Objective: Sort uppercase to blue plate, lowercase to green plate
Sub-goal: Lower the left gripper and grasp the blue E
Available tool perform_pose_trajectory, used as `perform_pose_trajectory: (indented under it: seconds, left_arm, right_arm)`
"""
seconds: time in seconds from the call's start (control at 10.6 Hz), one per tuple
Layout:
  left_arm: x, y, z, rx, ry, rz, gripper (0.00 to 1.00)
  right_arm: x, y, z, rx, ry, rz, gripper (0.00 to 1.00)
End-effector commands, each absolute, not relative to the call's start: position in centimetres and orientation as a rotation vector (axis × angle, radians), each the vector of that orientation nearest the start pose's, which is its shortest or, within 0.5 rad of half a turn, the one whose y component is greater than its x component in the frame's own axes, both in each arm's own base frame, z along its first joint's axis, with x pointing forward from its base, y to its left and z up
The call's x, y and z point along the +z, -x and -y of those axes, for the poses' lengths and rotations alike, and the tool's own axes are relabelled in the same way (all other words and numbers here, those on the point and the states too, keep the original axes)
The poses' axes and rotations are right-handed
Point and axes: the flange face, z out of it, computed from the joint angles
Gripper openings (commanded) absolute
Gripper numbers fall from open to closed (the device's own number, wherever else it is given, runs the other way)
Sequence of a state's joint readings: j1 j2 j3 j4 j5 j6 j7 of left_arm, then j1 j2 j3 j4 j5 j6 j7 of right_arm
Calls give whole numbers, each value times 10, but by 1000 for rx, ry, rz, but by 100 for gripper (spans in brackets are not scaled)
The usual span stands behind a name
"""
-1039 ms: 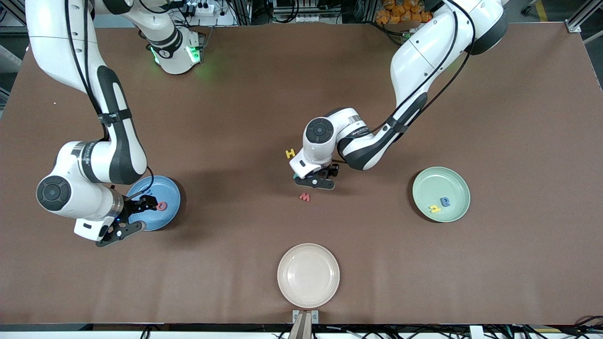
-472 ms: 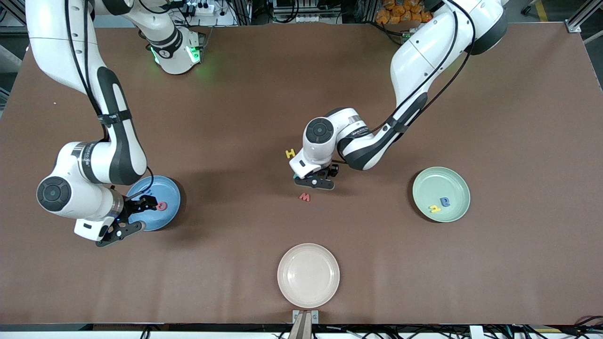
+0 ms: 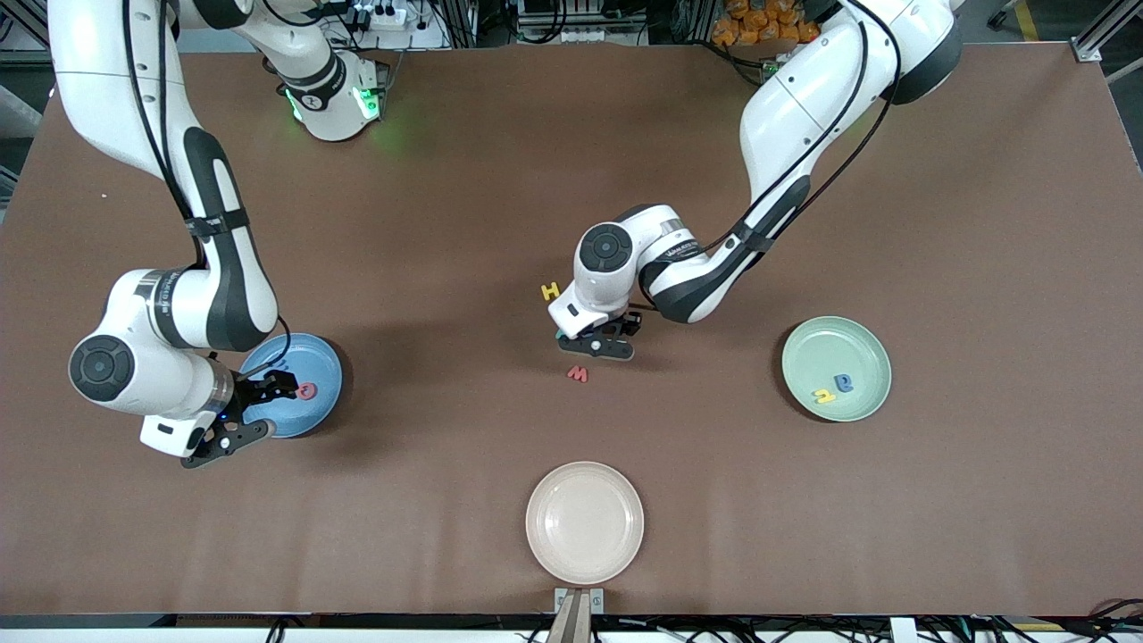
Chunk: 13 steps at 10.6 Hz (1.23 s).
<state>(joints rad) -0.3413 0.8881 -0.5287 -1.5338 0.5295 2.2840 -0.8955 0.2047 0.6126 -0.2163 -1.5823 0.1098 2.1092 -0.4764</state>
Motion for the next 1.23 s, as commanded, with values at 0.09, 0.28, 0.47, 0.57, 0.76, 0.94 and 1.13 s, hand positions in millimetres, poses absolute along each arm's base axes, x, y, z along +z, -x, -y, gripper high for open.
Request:
perform_pose_trajectory:
  seconds: [0.09,0.28,0.47,0.57,0.76,0.94,1.13]
  left_arm:
    - [176,-505,495,2,3150,-281,62]
    - [174,-506,494,3,3147,-280,51]
    - [174,-506,494,3,3147,-280,31]
    - [174,-507,493,3,3148,-278,17]
    - [177,-510,491,-10,3144,-303,0]
    - [183,-515,487,-29,3142,-298,0]
    - [197,-524,480,-53,3139,-274,0]
  right_arm:
    - [280,-689,-9,111,3070,680,100]
    - [279,-688,-9,113,3070,680,100]
    - [279,-688,-9,113,3070,680,100]
    - [278,-688,-9,116,3070,679,100]
    - [278,-688,-9,116,3070,679,100]
    - [280,-689,-9,111,3070,680,100]
    - [279,-688,-10,113,3069,682,100]
